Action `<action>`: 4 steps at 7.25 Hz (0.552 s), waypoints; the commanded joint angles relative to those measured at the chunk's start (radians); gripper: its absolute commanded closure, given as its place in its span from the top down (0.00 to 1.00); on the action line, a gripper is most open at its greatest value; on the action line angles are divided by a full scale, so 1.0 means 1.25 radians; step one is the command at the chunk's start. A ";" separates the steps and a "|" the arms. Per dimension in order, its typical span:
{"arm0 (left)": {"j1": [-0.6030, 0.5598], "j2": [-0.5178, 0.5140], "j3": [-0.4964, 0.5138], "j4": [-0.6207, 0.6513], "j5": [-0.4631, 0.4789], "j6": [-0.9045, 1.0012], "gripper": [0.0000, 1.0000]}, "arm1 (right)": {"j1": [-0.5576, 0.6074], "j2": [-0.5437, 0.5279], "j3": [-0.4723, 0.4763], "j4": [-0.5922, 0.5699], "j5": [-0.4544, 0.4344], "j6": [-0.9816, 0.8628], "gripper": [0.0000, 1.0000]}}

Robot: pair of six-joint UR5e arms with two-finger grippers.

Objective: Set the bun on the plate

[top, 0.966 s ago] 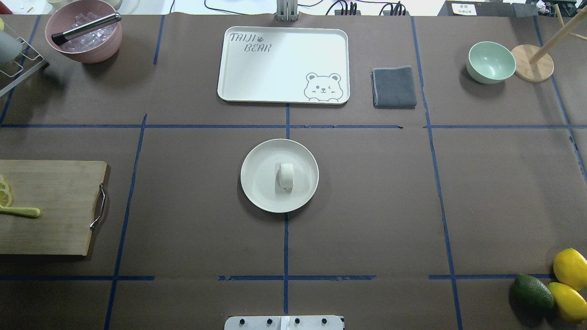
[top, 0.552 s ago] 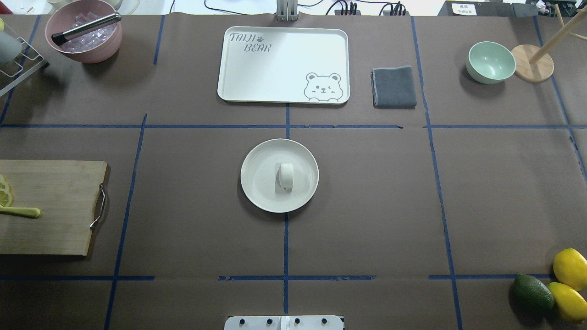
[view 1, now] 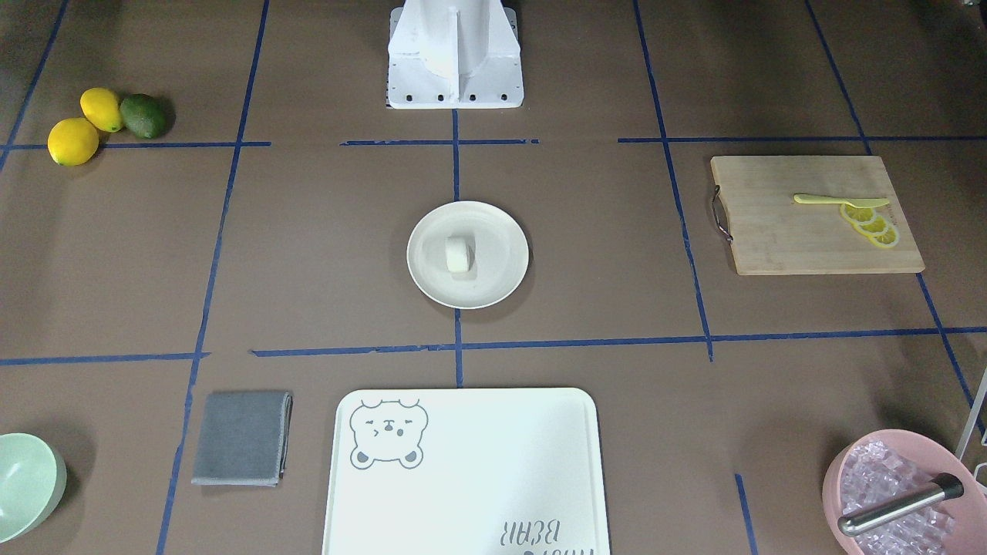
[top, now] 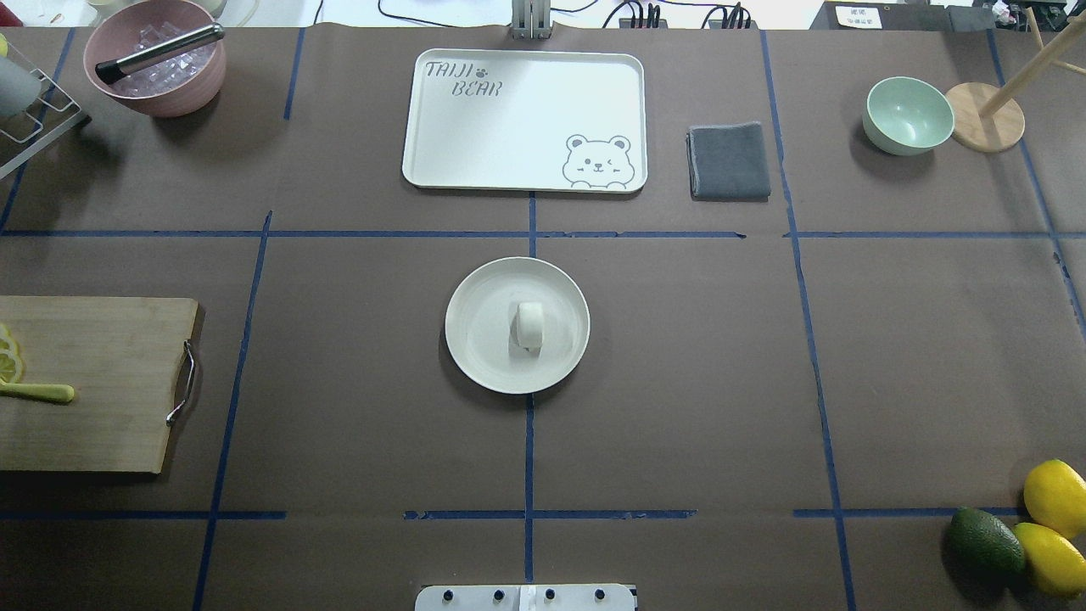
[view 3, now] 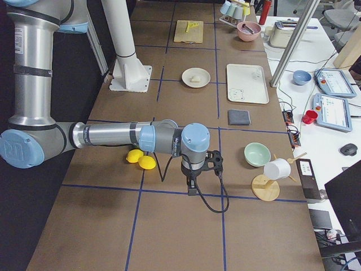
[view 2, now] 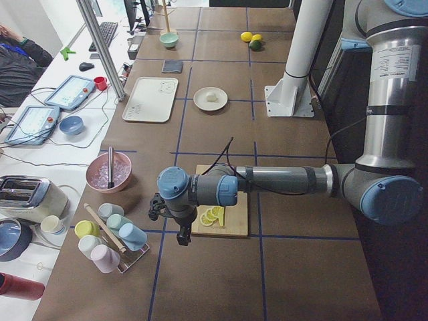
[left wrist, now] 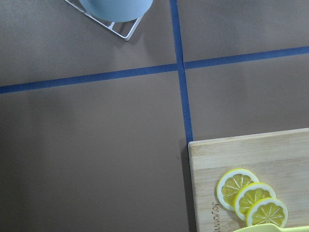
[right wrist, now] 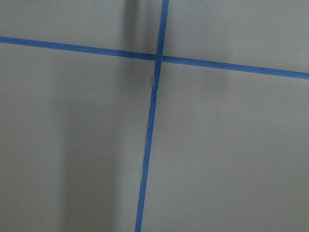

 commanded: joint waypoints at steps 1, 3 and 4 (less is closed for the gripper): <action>0.000 0.000 -0.001 0.000 0.000 0.000 1.00 | -0.001 0.000 0.000 0.000 0.000 0.000 1.00; 0.000 0.000 -0.004 0.000 0.000 -0.001 1.00 | -0.001 0.000 0.001 0.000 0.002 0.000 1.00; 0.000 0.000 -0.004 0.000 0.000 -0.001 1.00 | -0.008 0.001 -0.001 0.000 0.001 0.004 1.00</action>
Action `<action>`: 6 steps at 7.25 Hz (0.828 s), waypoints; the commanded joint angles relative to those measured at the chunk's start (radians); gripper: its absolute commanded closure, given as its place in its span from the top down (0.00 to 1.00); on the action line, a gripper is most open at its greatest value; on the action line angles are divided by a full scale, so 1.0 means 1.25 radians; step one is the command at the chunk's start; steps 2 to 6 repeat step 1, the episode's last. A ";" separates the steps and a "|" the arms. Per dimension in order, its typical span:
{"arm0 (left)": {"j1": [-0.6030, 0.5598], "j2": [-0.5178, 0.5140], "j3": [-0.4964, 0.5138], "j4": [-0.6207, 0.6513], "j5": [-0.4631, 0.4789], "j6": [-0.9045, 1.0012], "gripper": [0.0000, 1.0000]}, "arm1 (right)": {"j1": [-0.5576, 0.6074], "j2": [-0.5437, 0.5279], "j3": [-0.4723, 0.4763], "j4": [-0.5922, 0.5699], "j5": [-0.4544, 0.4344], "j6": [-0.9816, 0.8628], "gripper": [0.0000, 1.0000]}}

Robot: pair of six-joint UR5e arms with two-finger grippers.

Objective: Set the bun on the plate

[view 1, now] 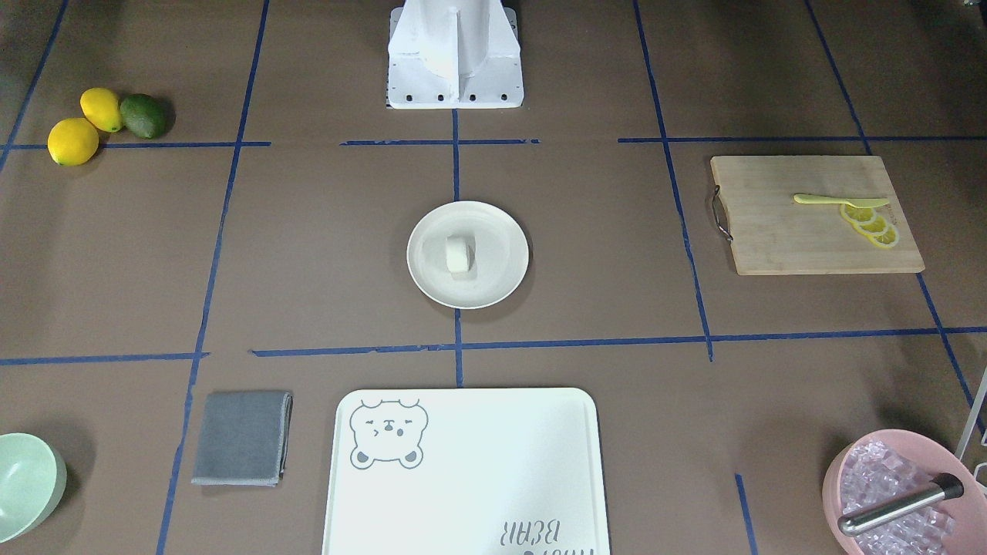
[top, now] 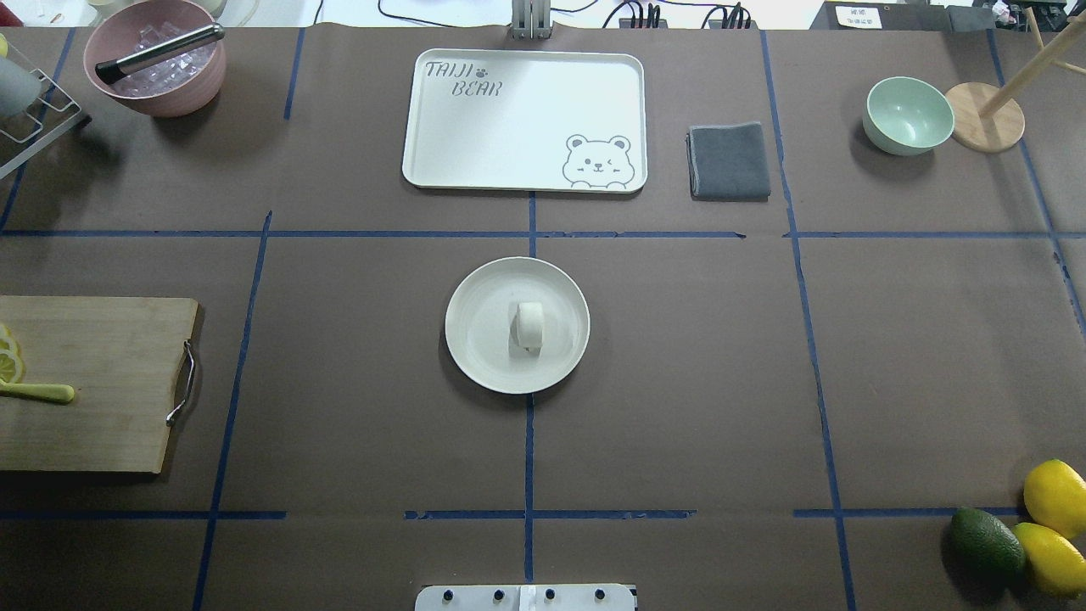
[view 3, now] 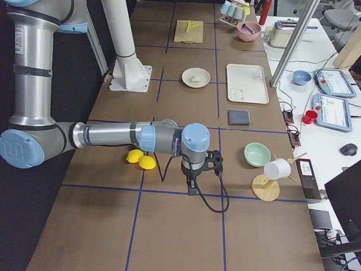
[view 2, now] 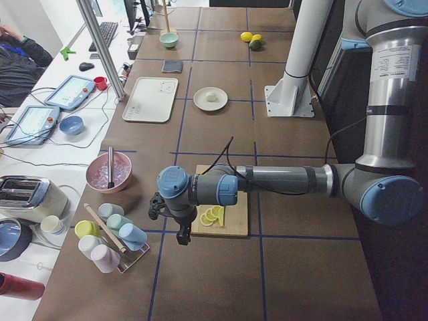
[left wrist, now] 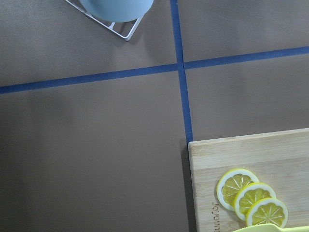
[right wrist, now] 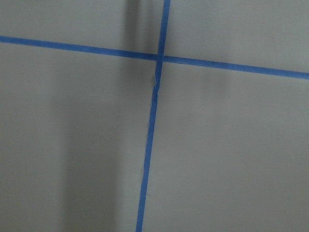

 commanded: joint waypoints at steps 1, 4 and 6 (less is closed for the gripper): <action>0.000 0.000 -0.002 0.000 -0.001 0.001 1.00 | -0.019 0.000 -0.003 0.000 0.000 0.010 1.00; 0.000 0.000 -0.002 0.000 -0.001 0.001 1.00 | -0.019 0.000 -0.003 0.000 0.000 0.010 1.00; 0.000 0.000 -0.002 0.000 -0.001 0.001 1.00 | -0.019 0.000 -0.003 0.000 0.000 0.010 1.00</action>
